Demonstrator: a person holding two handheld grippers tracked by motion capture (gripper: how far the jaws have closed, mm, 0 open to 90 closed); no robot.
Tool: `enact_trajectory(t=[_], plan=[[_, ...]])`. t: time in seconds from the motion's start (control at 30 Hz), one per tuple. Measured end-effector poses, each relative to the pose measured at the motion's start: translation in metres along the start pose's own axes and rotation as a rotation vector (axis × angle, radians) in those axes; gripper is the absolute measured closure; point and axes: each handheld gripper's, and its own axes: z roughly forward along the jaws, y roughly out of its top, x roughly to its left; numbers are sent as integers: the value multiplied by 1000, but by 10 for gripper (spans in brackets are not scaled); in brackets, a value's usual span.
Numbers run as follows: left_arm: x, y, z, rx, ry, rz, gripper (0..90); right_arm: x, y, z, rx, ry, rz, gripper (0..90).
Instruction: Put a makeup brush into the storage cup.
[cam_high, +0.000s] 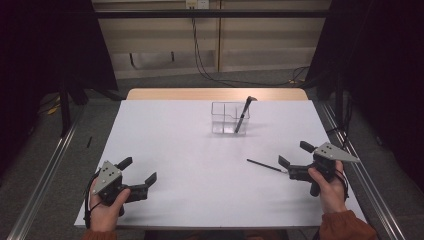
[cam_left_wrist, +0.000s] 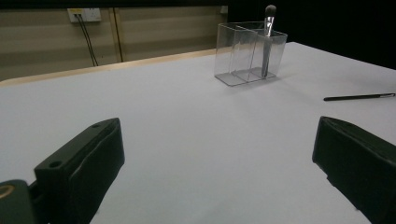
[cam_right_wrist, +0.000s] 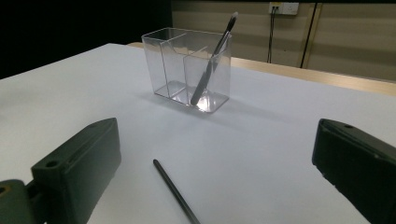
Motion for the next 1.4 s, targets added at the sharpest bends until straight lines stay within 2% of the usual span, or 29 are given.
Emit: enact_trajectory(t=[0.1,0.3,0.47,0.57,0.63,0.7,1.1,1.4], plan=[[0,-2,-4,-5,14,-8,22,3,-3,-6,-17,-7,26,4],[-1,-2,-11,-15,16,-12,22,11,-13,-20,-18,-25,20,6],[-1,-1,-11,-16,18,-6,22,10,-18,-36,-44,-36,30,2],[-2,0,-10,-20,12,-5,22,10,-23,-39,-33,-39,27,3],[-3,0,-10,-17,11,2,22,9,-23,-40,-32,-33,19,2],[-2,0,-10,-13,11,10,22,9,-22,-40,-39,-28,35,1],[-1,-1,-6,-11,11,-7,22,7,-20,-36,-32,-20,32,1],[0,0,-3,0,1,-7,22,5,-9,-24,-33,-9,0,1]])
